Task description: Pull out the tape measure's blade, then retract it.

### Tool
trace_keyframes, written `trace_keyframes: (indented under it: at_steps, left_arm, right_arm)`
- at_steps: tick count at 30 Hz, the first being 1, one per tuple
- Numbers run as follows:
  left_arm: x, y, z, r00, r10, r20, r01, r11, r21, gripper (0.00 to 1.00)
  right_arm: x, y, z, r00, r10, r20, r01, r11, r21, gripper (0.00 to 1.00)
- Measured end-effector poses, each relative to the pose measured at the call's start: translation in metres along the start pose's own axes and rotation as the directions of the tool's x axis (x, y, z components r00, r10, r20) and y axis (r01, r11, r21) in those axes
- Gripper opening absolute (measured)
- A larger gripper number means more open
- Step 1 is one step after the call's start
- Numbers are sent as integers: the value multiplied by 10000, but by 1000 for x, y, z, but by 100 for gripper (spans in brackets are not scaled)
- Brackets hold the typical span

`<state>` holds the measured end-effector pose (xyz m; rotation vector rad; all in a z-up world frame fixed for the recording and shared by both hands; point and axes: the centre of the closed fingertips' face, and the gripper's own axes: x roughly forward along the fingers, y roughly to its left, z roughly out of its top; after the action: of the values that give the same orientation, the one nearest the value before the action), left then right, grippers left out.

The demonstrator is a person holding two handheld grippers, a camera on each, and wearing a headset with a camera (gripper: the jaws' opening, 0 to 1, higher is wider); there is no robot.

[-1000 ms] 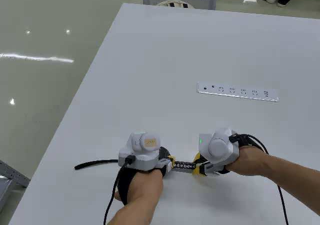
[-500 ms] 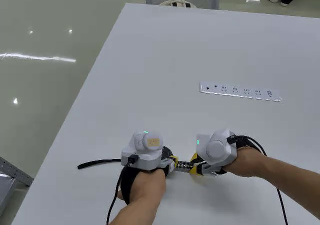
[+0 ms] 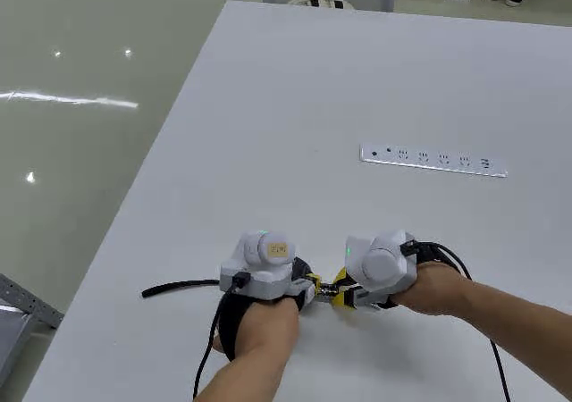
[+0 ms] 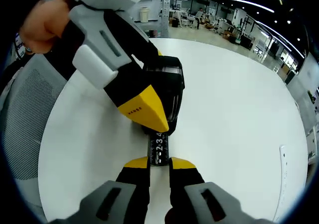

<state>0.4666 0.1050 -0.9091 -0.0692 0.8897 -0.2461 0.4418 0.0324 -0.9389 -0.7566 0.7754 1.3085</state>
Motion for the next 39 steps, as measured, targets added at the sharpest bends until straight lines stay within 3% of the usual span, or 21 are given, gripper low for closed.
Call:
trace_keyframes:
  at_steps: [39]
  left_arm:
    - [-1,0,0,9995,-147,266,143,9998,134,58]
  right_arm:
    - [8,0,13,9973,-160,715,157,9999,47,14]
